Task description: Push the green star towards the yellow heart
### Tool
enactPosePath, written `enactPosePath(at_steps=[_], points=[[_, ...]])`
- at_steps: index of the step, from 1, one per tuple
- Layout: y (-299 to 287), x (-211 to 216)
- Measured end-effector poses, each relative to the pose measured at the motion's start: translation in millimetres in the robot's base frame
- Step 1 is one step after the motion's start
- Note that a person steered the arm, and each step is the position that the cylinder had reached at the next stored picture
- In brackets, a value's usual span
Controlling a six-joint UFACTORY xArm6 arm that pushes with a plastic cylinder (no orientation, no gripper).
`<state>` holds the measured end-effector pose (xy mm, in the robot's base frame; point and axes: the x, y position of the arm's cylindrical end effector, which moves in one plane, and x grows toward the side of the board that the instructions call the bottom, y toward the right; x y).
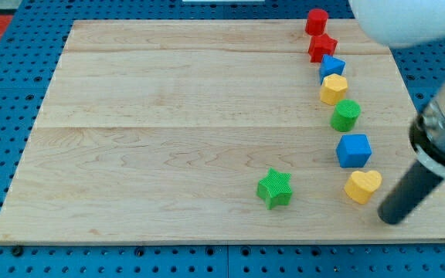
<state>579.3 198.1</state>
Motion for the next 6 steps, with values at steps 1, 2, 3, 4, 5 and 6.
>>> enactPosePath(at_steps=[1,2,3,4,5,6], points=[[-1.9,-6.0],[-11.4,-17.6],[-13.8,30.0],[-111.9,27.9],[-178.6,2.1],[-171.2,-58.4]])
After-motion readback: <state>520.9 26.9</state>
